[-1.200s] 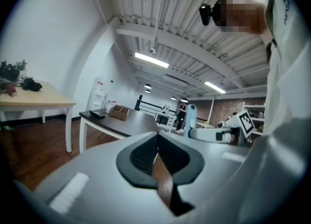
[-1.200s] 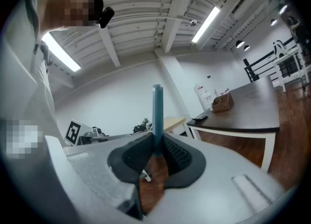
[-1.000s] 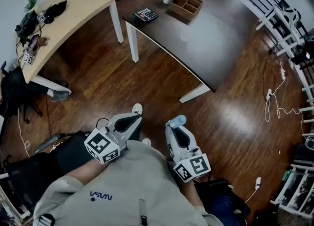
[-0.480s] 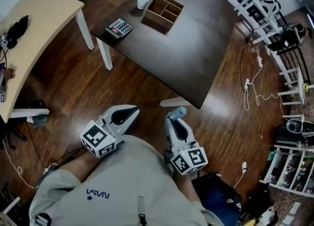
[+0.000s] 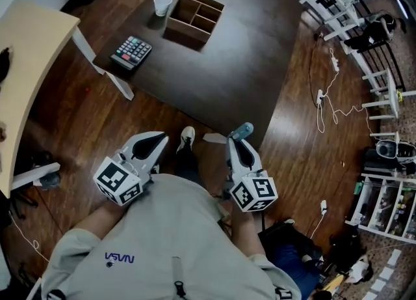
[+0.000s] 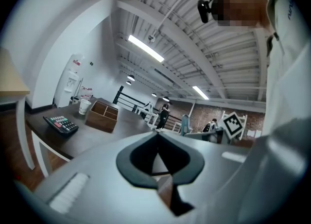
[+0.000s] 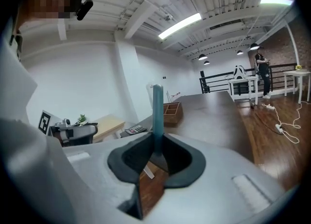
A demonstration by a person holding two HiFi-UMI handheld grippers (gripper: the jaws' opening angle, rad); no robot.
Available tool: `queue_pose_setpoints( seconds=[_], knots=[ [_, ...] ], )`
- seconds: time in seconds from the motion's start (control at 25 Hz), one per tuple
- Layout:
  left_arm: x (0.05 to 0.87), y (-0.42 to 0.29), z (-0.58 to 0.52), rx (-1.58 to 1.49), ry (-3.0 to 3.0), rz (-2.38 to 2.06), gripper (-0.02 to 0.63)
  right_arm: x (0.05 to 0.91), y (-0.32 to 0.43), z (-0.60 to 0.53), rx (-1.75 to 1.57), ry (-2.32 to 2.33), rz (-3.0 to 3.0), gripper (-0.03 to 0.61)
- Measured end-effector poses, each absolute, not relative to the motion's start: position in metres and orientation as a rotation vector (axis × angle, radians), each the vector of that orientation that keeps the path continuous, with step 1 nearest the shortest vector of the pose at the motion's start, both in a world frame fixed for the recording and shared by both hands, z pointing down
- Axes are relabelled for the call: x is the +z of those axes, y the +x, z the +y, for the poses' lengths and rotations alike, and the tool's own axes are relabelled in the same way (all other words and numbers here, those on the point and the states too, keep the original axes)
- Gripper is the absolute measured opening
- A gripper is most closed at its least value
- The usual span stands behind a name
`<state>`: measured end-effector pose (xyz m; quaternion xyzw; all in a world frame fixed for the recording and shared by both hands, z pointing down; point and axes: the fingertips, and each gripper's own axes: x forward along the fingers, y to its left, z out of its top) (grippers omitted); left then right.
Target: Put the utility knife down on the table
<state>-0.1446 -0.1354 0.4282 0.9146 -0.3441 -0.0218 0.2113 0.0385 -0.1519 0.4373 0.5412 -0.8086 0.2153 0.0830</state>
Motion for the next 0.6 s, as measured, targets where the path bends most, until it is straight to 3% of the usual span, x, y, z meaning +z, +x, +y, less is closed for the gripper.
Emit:
queue_pose_setpoints(
  seconds=[0.6],
  knots=[
    [0.461,-0.065,-0.294,0.206,2.512,-1.024,0.002,0.555,0.088,-0.311,0.704,1.254,-2.245,0.064]
  ],
)
